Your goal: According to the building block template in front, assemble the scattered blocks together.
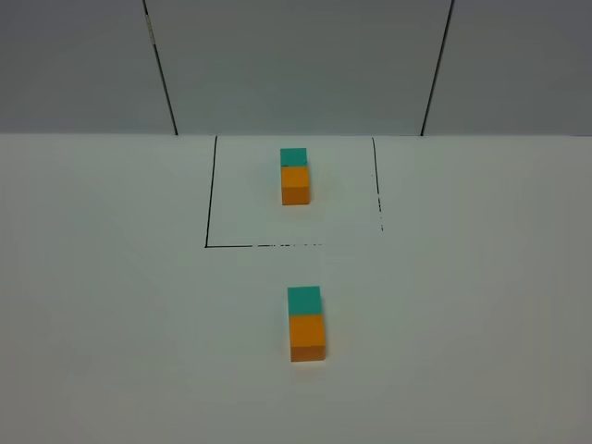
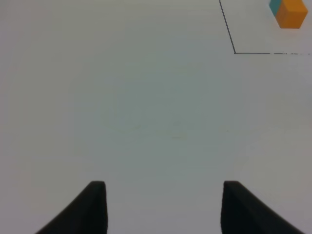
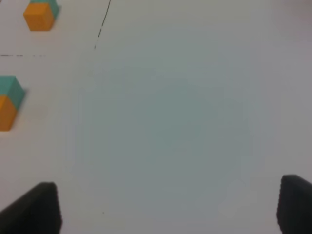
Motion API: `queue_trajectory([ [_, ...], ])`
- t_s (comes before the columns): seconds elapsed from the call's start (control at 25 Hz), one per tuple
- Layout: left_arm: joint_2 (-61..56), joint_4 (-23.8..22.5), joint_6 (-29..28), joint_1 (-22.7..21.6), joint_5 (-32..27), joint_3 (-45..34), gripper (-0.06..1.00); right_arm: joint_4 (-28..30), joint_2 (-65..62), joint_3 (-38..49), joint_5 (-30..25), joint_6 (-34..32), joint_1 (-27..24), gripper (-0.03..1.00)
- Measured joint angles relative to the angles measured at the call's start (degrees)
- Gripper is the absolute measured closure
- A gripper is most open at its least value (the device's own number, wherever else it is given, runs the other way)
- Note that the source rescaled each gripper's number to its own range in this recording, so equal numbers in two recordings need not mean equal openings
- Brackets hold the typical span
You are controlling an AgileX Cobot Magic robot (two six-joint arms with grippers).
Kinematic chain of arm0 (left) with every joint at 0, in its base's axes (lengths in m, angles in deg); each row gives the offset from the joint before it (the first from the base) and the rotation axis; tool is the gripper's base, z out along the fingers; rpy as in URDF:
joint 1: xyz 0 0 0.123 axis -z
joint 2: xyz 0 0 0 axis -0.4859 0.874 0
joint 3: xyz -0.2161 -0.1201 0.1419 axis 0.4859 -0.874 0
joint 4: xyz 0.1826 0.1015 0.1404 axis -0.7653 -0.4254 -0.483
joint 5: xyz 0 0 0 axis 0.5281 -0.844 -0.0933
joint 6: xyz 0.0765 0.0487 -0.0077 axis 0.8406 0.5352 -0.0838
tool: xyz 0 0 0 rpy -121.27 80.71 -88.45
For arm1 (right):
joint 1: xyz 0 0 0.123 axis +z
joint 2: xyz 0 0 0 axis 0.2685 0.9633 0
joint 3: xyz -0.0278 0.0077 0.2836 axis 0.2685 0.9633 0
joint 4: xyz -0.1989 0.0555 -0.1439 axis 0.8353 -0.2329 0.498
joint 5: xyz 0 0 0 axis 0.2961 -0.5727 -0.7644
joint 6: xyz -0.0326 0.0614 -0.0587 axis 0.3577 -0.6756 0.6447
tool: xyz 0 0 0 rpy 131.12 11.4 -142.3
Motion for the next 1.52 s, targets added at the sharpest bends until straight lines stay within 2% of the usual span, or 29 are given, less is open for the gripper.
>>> queue_trajectory([
  [1.52,0.00,0.00,0.00,0.00,-0.04,0.00,0.81,-0.28,0.00,0.00,0.00,0.00,0.02,0.17],
])
